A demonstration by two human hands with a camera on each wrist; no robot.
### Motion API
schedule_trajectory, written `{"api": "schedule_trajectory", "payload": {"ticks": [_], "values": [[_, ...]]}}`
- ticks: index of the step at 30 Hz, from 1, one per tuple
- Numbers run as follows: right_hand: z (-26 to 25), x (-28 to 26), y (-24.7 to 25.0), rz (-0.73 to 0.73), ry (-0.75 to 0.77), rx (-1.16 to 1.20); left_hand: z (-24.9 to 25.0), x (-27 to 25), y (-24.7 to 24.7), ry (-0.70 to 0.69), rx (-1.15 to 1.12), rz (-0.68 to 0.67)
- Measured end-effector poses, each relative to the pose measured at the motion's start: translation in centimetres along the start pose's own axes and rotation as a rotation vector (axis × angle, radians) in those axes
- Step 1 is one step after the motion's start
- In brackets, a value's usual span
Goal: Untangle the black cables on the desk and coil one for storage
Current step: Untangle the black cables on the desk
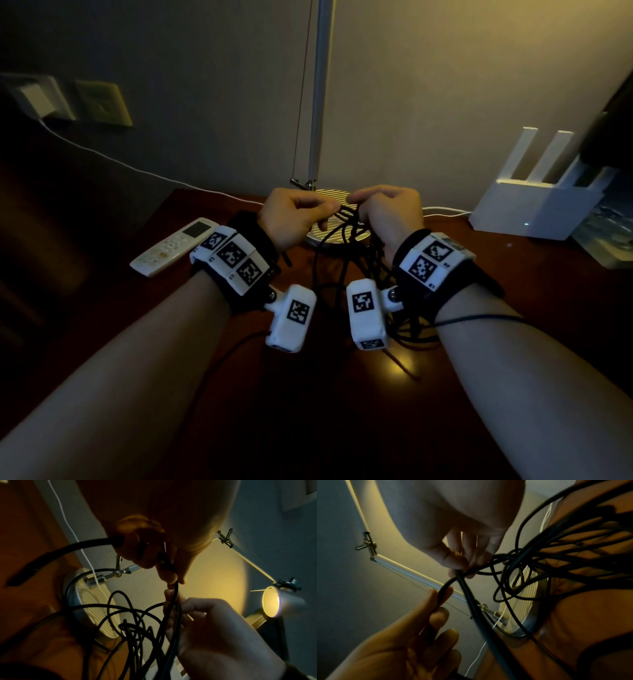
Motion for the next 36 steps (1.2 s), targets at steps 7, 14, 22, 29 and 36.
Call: {"api": "schedule_trajectory", "payload": {"ticks": [7,14,22,29,36], "values": [[-0.7,-1.4,-1.6,-0.173,0.149,-0.212,-0.3,-2.0,-0.1,-0.029,-0.002,0.070],[-2.3,-4.9,0.7,-0.115,0.267,-0.604,3.9,-6.3,1.9,-0.055,0.039,0.166],[-5.5,-13.6,2.1,-0.260,0.365,-0.357,10.3,-12.8,2.2,-0.054,0.019,0.210],[-4.4,-16.7,2.2,-0.326,0.295,-0.439,11.6,-16.0,2.7,0.025,0.160,0.179],[-3.0,-16.6,2.1,-0.433,0.276,-0.674,13.0,-17.0,2.5,0.051,0.253,0.122]]}}
Point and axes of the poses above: each hand's wrist, its own x-axis towards the middle knuckle, its own y-axis out of the back of the hand, z = x × y, the point moved 7 cm from there along x, towards the middle knuckle, and after that the axes turned 4 degrees about -x, right-handed, at the moved point
